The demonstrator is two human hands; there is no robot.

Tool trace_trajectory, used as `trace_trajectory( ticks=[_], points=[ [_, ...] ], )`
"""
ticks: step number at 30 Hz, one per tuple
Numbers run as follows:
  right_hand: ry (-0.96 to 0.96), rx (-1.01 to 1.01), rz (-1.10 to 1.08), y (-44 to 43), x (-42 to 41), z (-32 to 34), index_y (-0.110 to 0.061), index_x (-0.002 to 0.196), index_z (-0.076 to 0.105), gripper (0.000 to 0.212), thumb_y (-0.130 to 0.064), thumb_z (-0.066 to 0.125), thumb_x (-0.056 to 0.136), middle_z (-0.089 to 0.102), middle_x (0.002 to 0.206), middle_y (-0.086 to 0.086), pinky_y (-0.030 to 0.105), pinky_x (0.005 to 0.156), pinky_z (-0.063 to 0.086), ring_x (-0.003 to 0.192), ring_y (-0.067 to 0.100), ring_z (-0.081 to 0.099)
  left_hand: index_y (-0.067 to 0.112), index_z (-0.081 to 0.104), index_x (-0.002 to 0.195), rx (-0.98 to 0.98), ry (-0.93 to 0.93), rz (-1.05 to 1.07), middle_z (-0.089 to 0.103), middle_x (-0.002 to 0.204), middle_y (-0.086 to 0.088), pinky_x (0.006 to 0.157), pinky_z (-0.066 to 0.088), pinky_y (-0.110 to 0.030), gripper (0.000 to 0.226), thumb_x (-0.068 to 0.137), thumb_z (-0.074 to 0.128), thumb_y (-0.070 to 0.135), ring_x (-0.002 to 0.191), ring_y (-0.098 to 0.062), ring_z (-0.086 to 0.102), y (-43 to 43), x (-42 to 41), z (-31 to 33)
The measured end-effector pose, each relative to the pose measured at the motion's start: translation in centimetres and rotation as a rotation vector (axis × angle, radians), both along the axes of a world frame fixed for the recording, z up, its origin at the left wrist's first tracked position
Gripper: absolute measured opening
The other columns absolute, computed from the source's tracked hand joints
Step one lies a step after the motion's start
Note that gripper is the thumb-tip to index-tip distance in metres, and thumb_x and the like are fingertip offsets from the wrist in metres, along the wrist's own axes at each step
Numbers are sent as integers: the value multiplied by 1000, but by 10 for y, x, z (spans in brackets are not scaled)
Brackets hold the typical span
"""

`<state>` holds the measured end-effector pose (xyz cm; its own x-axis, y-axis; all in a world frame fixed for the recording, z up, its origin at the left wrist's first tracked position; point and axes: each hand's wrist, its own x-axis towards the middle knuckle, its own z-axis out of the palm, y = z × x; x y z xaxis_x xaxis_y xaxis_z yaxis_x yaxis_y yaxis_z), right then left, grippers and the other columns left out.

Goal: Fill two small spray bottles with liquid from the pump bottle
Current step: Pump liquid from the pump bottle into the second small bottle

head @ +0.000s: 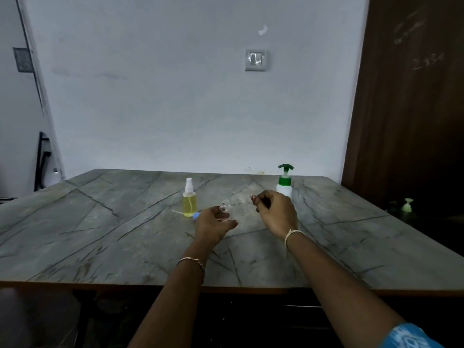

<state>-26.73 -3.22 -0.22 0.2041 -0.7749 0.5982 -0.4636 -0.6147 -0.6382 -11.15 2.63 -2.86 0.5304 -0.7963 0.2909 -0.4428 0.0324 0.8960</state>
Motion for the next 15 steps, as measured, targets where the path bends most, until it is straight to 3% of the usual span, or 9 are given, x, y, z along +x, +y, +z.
trace_trajectory(
  ticks=[3,5,7,10,12,15],
  points=[
    [-88,-52,15,-2,-12,-4,-20,89,67,8,-22,60,92,70,83,-4,32,73,54,78,15,64,0,58,118,-7,-31,-23,67,95,-8,81,55,-27,58,67,84,11,81,-17,65,-8,-9,-1],
    [-135,-91,2,-5,-19,-9,-21,97,67,15,-12,56,92,70,86,-7,31,75,53,81,13,64,2,59,113,-14,-51,-37,67,93,-5,83,55,-32,52,67,83,11,80,-16,65,-11,-17,-1],
    [-218,-129,-72,-7,-25,-13,-21,102,66,22,-7,53,92,71,90,-6,29,74,52,82,12,64,5,62,107,-31,-76,-45,69,94,-5,83,55,-31,45,68,83,12,81,-15,66,-15,-23,-1],
    [-387,-175,-232,-10,-35,-16,-22,99,67,12,-18,61,90,71,87,1,37,67,53,77,20,64,6,64,101,-59,-98,-44,68,91,-3,82,53,-26,38,69,82,13,80,-14,65,-17,-31,-3],
    [-434,-191,-267,-13,-37,-18,-23,94,62,10,-26,67,86,66,79,-4,40,63,53,70,18,61,8,63,97,-72,-93,-49,68,91,-3,78,53,-24,34,70,82,16,78,-13,65,-20,-34,-5],
    [-469,-220,-264,-15,-38,-16,-22,104,52,42,-38,78,75,56,88,-6,38,68,51,77,14,55,9,63,101,-70,-96,-63,67,90,0,65,47,-9,38,73,80,29,77,-8,62,-23,-35,-4]
  ],
)
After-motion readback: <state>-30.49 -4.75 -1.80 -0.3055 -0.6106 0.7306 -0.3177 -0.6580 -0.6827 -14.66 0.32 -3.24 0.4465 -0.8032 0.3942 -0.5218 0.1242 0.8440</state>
